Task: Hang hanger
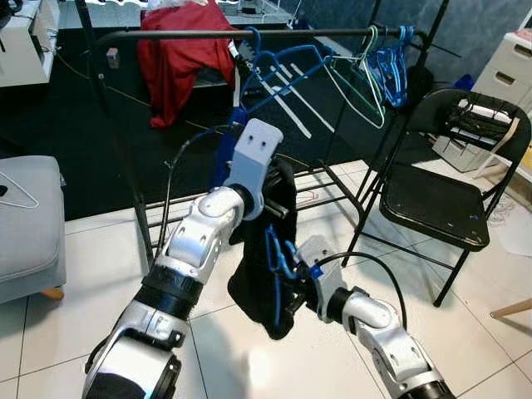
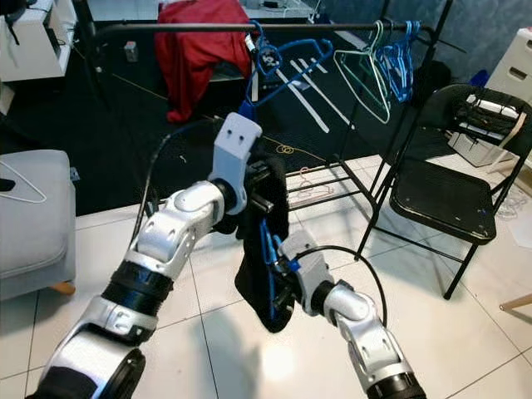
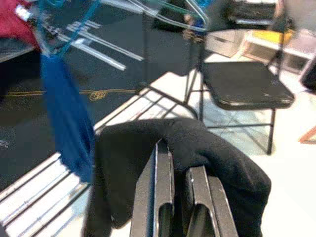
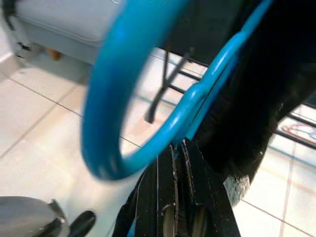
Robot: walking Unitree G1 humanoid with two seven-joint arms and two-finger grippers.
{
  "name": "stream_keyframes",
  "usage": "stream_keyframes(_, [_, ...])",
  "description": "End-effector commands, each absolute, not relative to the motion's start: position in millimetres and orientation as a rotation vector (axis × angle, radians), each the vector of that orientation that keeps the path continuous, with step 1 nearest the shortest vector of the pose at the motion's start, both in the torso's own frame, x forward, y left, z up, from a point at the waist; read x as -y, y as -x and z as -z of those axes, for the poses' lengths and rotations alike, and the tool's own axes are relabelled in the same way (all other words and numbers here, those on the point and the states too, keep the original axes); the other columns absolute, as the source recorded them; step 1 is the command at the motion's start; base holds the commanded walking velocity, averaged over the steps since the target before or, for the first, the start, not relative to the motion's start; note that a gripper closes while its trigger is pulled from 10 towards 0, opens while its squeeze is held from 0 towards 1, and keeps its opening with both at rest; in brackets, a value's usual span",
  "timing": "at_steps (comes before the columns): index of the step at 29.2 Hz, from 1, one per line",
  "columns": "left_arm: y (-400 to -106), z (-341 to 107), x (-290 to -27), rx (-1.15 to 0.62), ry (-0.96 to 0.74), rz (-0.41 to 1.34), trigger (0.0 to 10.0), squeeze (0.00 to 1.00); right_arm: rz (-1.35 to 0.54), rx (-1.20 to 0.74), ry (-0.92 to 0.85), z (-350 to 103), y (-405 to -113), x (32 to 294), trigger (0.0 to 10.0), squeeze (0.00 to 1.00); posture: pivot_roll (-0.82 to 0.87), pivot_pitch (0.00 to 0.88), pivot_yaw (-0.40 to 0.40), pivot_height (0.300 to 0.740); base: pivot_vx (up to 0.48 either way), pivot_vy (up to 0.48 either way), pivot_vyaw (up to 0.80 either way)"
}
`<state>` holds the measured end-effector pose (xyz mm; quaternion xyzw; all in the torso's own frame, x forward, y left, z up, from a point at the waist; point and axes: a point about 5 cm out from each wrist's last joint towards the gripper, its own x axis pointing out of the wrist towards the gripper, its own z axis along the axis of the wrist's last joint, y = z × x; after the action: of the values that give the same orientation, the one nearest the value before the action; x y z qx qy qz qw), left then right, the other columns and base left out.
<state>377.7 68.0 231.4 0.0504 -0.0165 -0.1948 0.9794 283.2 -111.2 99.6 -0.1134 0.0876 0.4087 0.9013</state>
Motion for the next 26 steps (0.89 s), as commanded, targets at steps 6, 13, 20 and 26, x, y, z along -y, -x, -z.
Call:
stream_keyframes(6, [-396,-248,-98,0.088,-0.117,0.169,10.0,0.00,-0.955,-0.206,0.218,-99,-275,101,10.0,0.00,-0.08,0.108,-0.078,0.740,0.000,0.000,0.00])
stream_keyframes(13, [-408,-229,-143,0.004,-0.247,-0.108,10.0,0.00,-1.012,-0.197,0.201,-102,-272,92,10.0,0.00,-0.07,0.100,-0.077,0.740,0.000,0.000,0.00])
stream_keyframes(20, [-403,-193,-179,-0.103,-0.371,-0.256,10.0,0.00,-1.010,-0.178,0.176,-106,-273,90,10.0,0.00,-0.07,0.100,-0.075,0.740,0.000,0.000,0.00])
stream_keyframes(26, [-398,-173,-193,-0.166,-0.430,-0.289,10.0,0.00,-1.023,-0.171,0.144,-109,-271,89,10.0,0.00,-0.07,0.087,-0.076,0.740,0.000,0.000,0.00])
